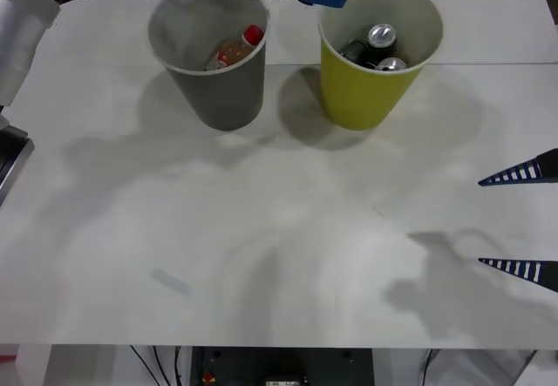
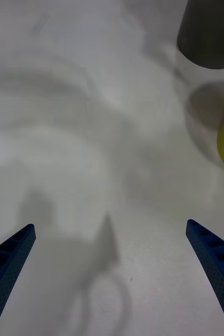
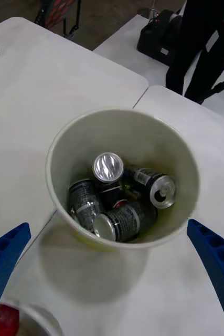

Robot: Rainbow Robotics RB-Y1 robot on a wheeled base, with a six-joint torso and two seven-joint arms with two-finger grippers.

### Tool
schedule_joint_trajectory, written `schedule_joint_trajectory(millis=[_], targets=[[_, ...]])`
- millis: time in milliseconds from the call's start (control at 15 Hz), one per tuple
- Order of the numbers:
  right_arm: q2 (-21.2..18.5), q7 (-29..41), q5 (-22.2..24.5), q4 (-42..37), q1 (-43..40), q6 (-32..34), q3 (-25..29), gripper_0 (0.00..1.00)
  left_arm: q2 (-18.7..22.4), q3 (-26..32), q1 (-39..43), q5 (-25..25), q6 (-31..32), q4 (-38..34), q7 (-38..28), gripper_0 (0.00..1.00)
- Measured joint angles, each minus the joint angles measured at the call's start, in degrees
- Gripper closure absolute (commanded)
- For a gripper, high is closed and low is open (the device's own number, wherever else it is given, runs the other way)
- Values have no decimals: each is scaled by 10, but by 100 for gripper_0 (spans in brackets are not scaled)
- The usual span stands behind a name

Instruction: Put the can into the green bin and the plastic bottle into the gray bin

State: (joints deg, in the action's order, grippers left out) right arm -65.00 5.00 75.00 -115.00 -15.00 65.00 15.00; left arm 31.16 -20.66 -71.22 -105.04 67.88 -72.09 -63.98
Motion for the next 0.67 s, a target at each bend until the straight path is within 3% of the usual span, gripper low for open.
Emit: schedule_joint_trajectory(millis=[200, 667], targets=[[0, 0, 0, 0, 0, 0, 0, 0, 81, 0, 20, 64, 48, -41, 51, 0], [0, 0, 0, 0, 0, 0, 0, 0, 249, 3, 118, 294, 57, -41, 263, 0]])
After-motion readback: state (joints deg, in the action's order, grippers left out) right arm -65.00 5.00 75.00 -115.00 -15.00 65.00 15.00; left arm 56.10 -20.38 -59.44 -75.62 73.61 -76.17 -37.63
